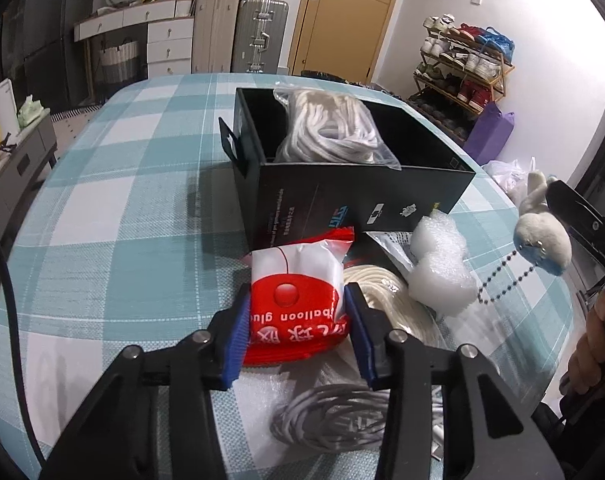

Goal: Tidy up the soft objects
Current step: 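Grasp the red balloon glue bag with the left gripper while the right lifts the plush toy, then lower the glue bag and plush toy into the black box and release both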

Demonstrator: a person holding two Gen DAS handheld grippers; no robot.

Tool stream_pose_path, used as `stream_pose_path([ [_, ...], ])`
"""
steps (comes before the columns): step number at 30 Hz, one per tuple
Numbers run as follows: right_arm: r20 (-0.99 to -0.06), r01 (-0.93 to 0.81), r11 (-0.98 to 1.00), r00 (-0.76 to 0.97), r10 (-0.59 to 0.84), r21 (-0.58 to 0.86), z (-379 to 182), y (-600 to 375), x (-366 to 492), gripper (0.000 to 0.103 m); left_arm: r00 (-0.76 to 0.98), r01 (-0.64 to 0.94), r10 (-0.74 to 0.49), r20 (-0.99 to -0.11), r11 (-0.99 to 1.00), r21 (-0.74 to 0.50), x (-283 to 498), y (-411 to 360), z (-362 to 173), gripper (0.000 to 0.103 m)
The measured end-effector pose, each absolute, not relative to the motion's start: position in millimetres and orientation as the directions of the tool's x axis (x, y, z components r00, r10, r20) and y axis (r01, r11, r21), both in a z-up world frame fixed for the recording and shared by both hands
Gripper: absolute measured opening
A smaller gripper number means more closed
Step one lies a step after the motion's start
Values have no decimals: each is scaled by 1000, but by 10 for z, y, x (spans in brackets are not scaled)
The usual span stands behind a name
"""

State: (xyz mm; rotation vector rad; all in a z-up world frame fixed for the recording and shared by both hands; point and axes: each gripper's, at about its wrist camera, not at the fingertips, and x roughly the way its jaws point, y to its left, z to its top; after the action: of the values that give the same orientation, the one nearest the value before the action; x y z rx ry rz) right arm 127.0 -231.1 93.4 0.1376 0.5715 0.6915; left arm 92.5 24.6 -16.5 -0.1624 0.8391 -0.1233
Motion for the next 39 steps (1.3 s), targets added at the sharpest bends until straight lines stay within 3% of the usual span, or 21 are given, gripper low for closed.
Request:
stream_pose_path([
  [26, -405, -537, 810, 703, 584, 236, 1173, -2288, 1249, 38, 824, 36, -83, -561, 995, -95, 682, 302, 549, 43],
  [39, -384, -495, 843, 751, 537, 211, 1417, -2222, 1466, 38, 837, 0, -56, -544, 995, -102, 897, 337, 698, 43],
])
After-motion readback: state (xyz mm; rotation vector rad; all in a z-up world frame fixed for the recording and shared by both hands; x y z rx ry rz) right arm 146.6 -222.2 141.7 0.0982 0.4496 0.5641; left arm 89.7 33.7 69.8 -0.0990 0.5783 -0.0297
